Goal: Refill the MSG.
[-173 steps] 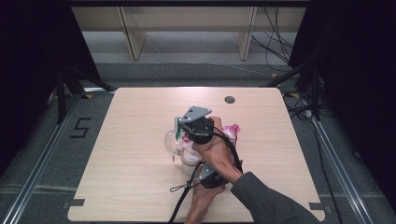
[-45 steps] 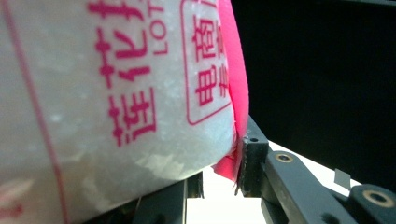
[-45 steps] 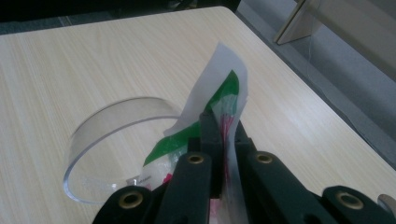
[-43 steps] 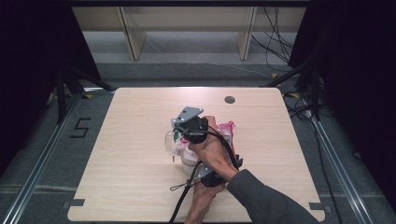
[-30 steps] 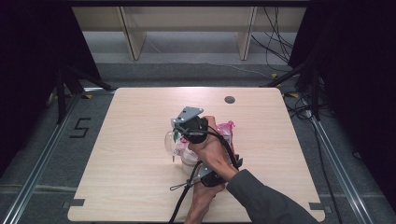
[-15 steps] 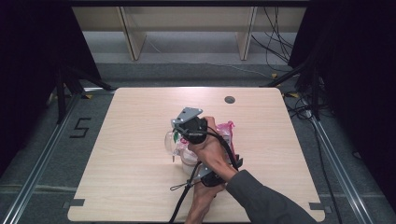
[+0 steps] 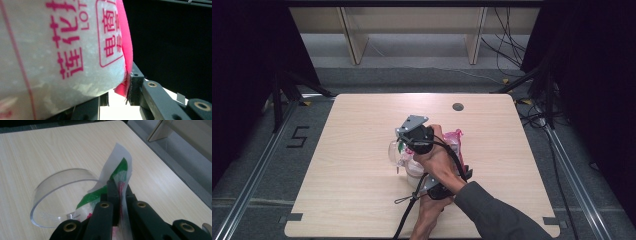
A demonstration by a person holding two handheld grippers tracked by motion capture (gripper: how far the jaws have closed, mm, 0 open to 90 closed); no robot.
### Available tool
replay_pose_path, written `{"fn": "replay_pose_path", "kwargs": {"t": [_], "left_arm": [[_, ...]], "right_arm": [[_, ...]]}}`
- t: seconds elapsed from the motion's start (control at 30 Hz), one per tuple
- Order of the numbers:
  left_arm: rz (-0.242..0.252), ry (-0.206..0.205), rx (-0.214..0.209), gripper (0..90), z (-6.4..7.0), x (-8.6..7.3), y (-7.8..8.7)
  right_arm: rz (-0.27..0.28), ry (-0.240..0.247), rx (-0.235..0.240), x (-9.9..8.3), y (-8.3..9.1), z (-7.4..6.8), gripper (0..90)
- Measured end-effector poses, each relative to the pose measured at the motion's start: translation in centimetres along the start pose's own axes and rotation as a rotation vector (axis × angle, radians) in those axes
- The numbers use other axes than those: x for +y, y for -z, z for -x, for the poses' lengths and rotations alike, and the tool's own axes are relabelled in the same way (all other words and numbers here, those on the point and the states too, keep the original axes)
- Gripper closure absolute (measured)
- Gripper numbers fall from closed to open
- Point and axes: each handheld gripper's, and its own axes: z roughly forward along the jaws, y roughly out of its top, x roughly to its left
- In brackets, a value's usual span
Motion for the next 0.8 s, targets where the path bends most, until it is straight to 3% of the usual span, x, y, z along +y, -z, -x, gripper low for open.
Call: {"fn": "replay_pose_path", "kwargs": {"t": [0.17,0.2,0.3,0.4,0.43,0.47,0.6,0.67,0.73,0.8], "left_arm": [[-0.022,-0.008,0.019,75.4,-0.1,-0.1,0.2],[-0.052,-0.037,0.023,75.1,-0.4,-0.1,0.4],[-0.087,-0.025,0.032,75.1,-0.5,-0.1,0.6],[-0.095,-0.058,0.003,74.9,-0.8,-0.2,0.6],[-0.096,-0.053,0.007,74.7,-0.8,-0.2,0.6],[-0.026,0.024,0.035,74.5,-0.2,-0.4,0.0],[-0.042,0.012,0.04,73.7,-0.2,-0.4,0.0],[-0.068,0.047,0.079,73.2,-0.2,-0.6,0.2],[-0.06,0.049,0.072,72.4,-0.2,-0.7,0.2],[-0.052,0.041,0.093,72.2,-0.1,-0.8,-0.1]], "right_arm": [[0.017,-0.025,0.009,0.0,0.3,0.1,90.0],[0.022,-0.022,0.008,0.0,0.3,0.2,90.0],[0.038,-0.034,0.008,0.0,0.5,0.3,90.0],[0.06,-0.046,0.015,0.0,0.8,0.6,90.0],[0.071,-0.047,0.011,0.0,0.9,0.6,90.0],[0.067,-0.049,0.022,0.0,1.1,0.7,90.0],[0.1,-0.067,0.011,-0.2,1.5,1.0,90.0],[0.113,-0.086,0.019,-0.3,2.0,1.3,90.0],[0.136,-0.088,0.015,-0.5,2.2,1.6,90.0],[0.144,-0.103,0.016,-0.6,2.5,1.7,90.0]]}}
